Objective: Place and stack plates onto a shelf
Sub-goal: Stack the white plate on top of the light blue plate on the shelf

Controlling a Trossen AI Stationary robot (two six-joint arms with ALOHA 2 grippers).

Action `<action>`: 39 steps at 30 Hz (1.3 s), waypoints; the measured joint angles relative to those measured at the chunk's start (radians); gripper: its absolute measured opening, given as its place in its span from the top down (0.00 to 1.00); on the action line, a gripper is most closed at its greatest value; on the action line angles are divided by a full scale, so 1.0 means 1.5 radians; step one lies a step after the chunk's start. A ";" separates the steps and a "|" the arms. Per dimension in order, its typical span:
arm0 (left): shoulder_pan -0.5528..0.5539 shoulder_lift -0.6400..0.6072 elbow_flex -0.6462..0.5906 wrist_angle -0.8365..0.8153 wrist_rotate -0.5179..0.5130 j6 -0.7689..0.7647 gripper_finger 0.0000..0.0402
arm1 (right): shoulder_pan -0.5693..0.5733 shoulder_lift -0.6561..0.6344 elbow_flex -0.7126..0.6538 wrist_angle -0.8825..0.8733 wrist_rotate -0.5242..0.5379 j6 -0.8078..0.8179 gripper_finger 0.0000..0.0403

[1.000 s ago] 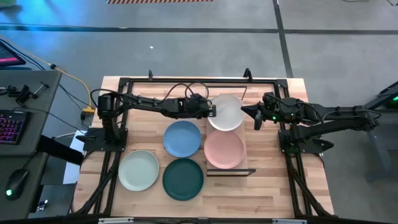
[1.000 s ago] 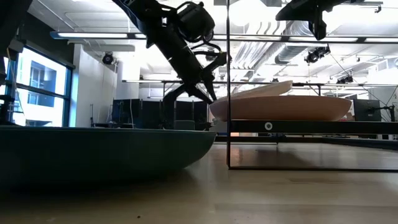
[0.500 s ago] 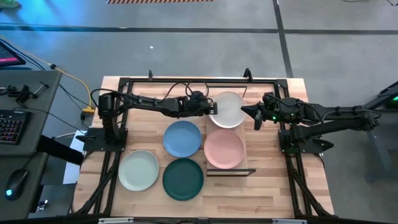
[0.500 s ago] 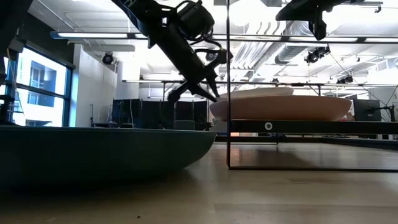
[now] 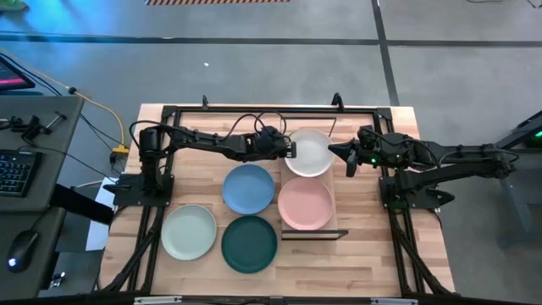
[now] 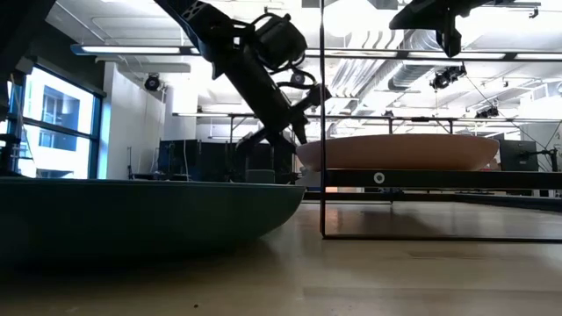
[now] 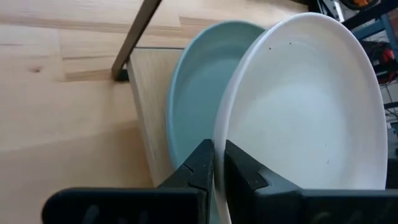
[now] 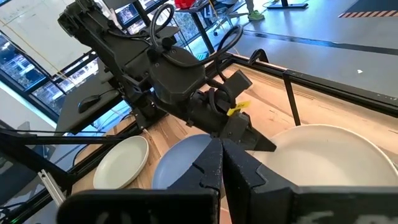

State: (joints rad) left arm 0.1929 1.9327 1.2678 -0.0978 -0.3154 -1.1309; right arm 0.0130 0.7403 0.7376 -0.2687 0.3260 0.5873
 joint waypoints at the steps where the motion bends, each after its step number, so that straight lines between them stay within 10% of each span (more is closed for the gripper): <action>1: 0.000 0.000 0.000 0.000 -0.001 0.000 0.96 | 0.000 0.000 0.000 0.000 0.000 0.000 1.00; 39: 0.027 0.000 -0.001 0.030 0.081 0.072 0.96 | 0.000 0.062 0.001 0.000 -0.005 0.075 1.00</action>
State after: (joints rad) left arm 0.2329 1.9324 1.2667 -0.0522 -0.1936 -1.0224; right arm 0.0131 0.8331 0.7383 -0.2693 0.3183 0.7000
